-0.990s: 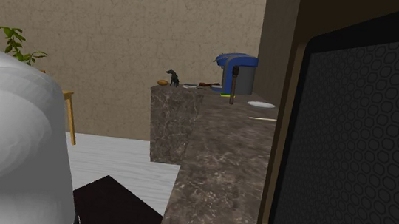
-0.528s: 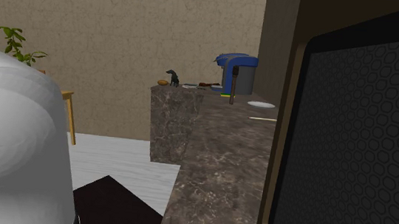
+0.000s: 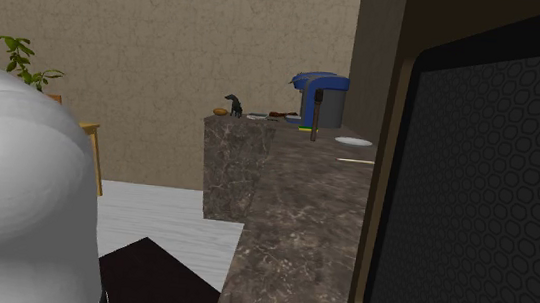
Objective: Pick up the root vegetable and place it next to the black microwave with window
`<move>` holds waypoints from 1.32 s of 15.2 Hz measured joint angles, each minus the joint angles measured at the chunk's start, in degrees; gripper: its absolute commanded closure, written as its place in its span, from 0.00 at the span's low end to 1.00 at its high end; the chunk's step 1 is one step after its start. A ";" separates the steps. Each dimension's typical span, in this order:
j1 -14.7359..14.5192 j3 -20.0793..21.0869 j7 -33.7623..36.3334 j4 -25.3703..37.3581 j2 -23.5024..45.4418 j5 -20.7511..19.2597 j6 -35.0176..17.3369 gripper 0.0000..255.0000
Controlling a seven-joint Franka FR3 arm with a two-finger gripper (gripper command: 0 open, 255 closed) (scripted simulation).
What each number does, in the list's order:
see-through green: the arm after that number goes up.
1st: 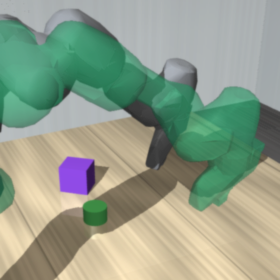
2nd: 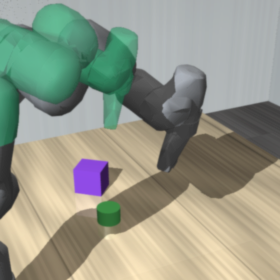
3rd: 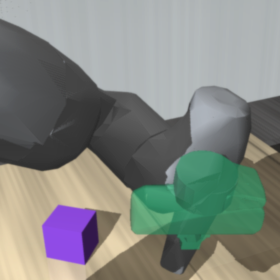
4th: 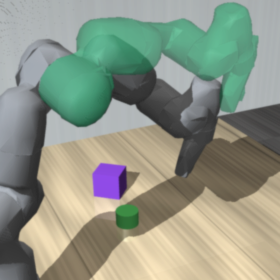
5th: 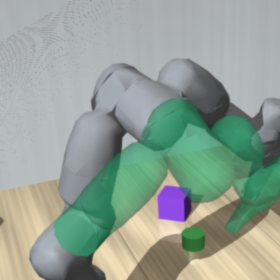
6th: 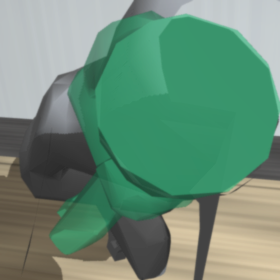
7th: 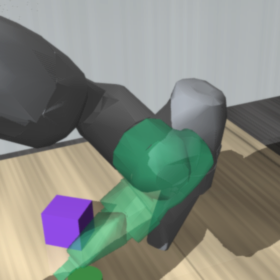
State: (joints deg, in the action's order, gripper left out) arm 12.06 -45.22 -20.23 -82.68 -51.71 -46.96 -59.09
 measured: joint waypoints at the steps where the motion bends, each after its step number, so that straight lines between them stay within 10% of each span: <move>1: -1.23 -1.93 -1.81 2.18 0.67 -0.97 -0.15 1.00; 7: -8.77 -12.02 -11.67 15.15 3.70 -5.67 -0.01 1.00; 20: -2.31 -10.40 -7.48 -0.96 -4.74 -7.26 -6.95 1.00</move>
State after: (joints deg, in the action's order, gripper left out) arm 9.75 -55.62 -27.71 -83.65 -56.46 -54.23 -66.04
